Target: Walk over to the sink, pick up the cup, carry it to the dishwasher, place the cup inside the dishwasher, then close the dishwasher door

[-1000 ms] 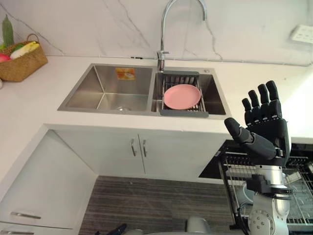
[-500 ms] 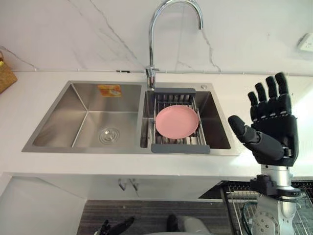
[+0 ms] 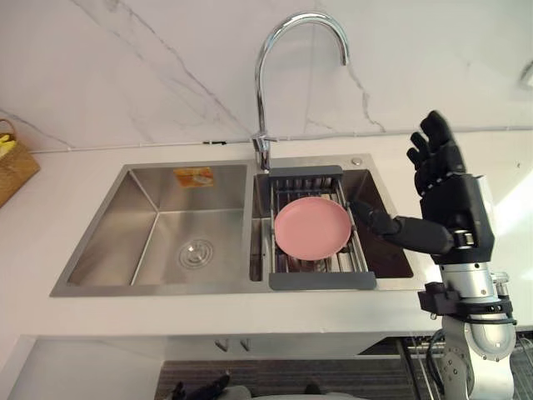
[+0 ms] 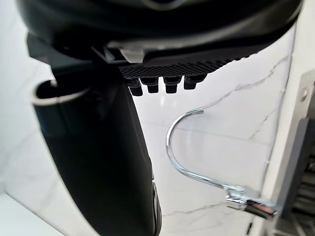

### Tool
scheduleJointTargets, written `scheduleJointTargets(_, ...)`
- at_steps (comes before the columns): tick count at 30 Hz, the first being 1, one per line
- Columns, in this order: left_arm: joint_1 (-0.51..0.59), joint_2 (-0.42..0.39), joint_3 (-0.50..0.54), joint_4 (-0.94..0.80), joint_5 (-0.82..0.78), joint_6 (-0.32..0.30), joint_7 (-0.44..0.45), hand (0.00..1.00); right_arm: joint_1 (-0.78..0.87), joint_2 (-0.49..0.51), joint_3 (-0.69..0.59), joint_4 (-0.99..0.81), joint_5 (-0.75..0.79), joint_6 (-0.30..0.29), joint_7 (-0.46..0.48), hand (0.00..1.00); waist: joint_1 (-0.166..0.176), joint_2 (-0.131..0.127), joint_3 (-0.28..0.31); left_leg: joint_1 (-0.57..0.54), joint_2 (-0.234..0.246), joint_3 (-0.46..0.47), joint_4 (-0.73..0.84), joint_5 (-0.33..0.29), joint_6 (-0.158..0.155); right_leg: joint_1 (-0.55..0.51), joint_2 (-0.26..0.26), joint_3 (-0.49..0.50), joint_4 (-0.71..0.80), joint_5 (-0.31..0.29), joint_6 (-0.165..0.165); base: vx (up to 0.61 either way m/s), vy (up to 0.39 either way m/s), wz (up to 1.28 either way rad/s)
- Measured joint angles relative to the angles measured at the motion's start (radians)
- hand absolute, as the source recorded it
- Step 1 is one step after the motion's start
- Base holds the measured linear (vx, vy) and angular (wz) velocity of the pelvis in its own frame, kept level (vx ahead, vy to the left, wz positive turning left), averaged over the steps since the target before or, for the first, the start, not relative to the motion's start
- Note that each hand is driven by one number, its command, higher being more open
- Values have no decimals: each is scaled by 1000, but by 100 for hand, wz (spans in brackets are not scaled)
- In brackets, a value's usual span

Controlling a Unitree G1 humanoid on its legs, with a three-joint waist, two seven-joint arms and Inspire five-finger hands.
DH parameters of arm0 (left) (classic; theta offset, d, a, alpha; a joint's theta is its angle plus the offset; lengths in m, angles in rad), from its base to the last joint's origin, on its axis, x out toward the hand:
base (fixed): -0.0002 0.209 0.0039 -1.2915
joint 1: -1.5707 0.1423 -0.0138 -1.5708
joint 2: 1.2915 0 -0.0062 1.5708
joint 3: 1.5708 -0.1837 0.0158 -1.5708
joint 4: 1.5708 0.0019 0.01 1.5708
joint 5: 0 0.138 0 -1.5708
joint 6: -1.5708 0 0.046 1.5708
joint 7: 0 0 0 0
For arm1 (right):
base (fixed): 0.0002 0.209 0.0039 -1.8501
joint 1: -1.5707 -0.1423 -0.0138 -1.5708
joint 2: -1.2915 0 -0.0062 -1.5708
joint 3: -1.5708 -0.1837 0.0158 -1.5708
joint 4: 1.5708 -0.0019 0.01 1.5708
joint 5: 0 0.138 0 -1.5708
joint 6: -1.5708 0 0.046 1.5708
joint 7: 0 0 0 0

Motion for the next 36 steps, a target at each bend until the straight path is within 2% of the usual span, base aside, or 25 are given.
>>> scheduleJointTargets(2, -7, 9, -1, 0, 24, 9, -3, 100, -3, -37, -37, -11, -86, 9, 16, 100, -7, -15, 0, 22, -18, -1, -42, 20, 10, 0, -13, -1, 0, -3, 6, 66, 82, 6)
scheduleJointTargets(8, -33, 58, -52, 0, 38, 69, -15, 100, -39, -170, -49, -39, -364, 11, 121, 100, -14, -25, 1, 69, -30, -4, -85, 26, 19, 22, -18, 16, 0, -2, 7, 41, 42, 0)
scheduleJointTargets(14, -50, 87, -110, 0, 39, 112, -35, 100, -50, -244, -42, -50, -512, -6, 264, 100, -27, -39, 11, 73, -36, 7, -92, 28, 20, 18, -22, 33, -1, -9, 19, -40, 5, -6)
scheduleJointTargets(21, -48, 107, -158, -1, 39, 144, -53, 100, -55, -321, 20, -48, -700, -52, 371, 100, -43, -42, 11, 71, -41, 16, -127, 46, 23, -2, -21, 48, -9, -4, 24, -9, 3, -6)
scheduleJointTargets(27, -50, 124, -196, -4, 40, 154, -56, 100, -127, -341, 73, -24, -757, -71, 384, 100, -47, -42, 10, 75, -43, 18, -141, 47, 25, -1, -22, 50, -22, -1, 25, 6, 2, 0)
scheduleJointTargets(32, -52, 131, -206, -12, 40, 172, -55, 100, -150, -340, 124, 10, -830, -93, 352, 100, -44, -50, 4, 76, -44, 21, -148, 49, 29, 2, -23, 53, -36, 8, 26, 1, 4, -1)
scheduleJointTargets(36, -52, 136, -218, -15, 40, 174, -53, 100, -151, -339, 165, 37, -830, -107, 337, 100, -42, -53, 0, 77, -45, 21, -148, 51, 31, 4, -24, 52, -36, 11, 27, -20, 3, 1)
